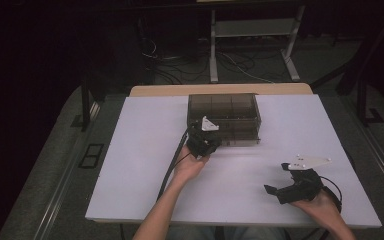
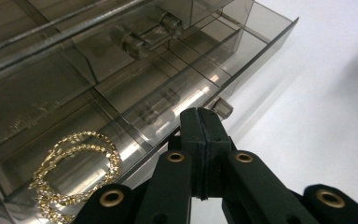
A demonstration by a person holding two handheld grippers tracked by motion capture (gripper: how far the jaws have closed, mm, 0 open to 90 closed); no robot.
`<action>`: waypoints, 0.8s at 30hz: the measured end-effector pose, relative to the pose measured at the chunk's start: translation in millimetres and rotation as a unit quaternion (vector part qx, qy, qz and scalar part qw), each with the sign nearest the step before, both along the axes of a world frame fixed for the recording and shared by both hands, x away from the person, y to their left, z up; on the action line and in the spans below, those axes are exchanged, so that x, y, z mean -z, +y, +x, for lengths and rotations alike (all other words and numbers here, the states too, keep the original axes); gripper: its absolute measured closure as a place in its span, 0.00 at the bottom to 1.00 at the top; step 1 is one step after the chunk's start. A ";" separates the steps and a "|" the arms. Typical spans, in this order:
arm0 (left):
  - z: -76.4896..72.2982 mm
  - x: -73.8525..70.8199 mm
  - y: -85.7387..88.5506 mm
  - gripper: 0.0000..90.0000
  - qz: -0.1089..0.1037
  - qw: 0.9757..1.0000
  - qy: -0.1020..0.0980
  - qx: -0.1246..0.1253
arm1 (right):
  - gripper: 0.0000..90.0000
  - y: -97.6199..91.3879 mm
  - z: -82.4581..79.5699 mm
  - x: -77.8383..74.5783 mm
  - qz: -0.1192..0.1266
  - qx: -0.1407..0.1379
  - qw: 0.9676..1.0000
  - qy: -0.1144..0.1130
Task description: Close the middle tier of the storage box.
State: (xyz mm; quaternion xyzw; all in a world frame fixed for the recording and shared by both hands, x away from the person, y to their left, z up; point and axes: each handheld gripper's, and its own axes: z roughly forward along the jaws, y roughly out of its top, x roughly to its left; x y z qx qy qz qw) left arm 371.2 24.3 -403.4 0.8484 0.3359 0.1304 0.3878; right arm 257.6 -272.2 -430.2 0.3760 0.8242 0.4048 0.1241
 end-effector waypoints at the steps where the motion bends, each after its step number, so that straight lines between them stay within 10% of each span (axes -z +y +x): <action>1: 1.2 0.1 -0.2 0.99 0.000 1.000 0.001 0.001 | 0.00 -0.1 0.0 0.0 0.000 0.000 1.000 0.000; 24: 14.0 3.8 1.4 0.99 0.003 1.000 0.002 -0.015 | 0.00 -1.3 0.4 0.2 0.000 0.002 1.000 0.001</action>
